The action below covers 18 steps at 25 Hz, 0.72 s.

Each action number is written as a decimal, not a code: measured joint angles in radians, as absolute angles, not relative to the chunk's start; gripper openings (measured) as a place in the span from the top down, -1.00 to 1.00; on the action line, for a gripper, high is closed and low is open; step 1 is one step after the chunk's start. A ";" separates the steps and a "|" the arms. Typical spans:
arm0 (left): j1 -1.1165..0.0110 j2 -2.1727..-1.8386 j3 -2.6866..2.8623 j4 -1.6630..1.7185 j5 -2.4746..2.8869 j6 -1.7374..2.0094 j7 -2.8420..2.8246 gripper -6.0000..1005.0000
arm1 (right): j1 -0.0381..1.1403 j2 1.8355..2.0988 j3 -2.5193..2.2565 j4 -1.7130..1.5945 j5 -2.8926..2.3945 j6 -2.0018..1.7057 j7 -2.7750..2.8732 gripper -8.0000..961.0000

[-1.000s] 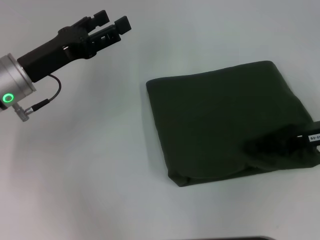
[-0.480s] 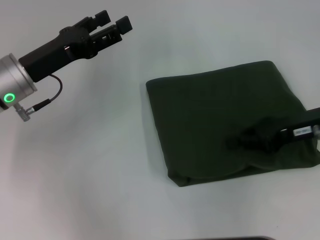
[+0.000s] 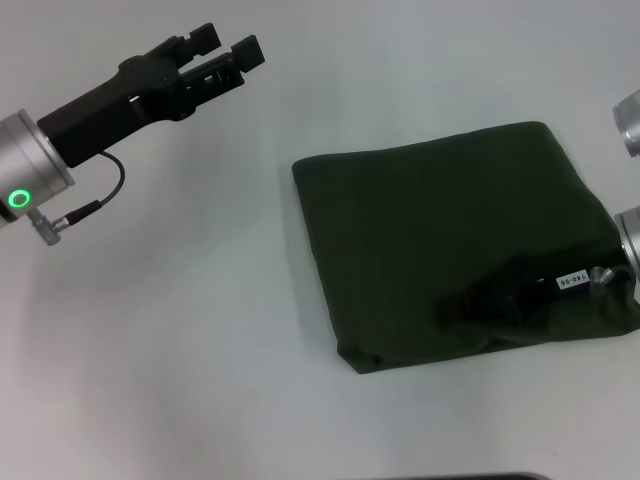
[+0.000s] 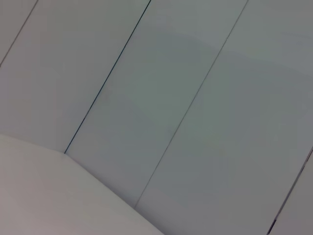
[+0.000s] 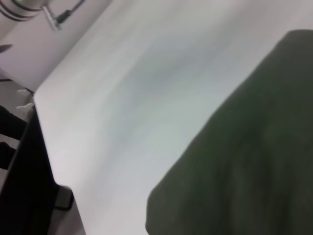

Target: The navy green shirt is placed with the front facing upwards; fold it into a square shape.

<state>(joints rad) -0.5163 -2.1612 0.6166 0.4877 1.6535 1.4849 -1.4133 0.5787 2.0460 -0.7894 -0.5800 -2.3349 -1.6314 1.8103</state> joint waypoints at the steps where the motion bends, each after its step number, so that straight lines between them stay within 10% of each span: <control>1: -0.517 -2.161 0.617 0.488 1.654 1.485 -1.413 -0.80 | 0.579 2.046 -0.791 -0.580 -2.337 -1.630 1.811 0.98; 18: -0.519 -2.160 0.617 0.488 1.653 1.483 -1.411 -0.80 | 0.591 2.048 -0.850 -0.575 -2.335 -1.614 1.825 0.98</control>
